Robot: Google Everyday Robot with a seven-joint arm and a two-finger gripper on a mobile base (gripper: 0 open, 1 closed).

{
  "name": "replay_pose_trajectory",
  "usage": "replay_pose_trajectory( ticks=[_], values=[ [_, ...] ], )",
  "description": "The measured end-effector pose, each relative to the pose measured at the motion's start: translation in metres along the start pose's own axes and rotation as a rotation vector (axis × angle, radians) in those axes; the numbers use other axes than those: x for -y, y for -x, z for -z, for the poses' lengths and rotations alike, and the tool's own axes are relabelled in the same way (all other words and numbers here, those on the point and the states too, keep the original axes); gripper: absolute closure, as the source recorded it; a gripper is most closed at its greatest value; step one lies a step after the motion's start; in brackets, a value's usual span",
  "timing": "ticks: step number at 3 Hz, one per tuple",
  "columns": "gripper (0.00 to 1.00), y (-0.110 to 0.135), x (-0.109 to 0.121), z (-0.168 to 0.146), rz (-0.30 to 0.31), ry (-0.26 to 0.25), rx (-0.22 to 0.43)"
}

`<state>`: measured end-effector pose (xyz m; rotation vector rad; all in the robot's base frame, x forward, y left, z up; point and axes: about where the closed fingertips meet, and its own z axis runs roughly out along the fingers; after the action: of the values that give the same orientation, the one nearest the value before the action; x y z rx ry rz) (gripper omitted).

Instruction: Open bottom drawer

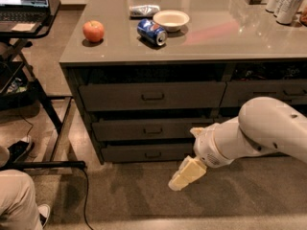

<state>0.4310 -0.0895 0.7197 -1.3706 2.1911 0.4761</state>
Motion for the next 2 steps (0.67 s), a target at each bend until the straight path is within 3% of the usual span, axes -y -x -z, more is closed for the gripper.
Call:
replay_pose_trajectory(
  ticks=[1, 2],
  values=[
    [0.00, 0.000, 0.000, 0.000, 0.000, 0.000, 0.000],
    [0.00, 0.003, 0.004, -0.032, -0.042, -0.002, 0.026]
  ],
)
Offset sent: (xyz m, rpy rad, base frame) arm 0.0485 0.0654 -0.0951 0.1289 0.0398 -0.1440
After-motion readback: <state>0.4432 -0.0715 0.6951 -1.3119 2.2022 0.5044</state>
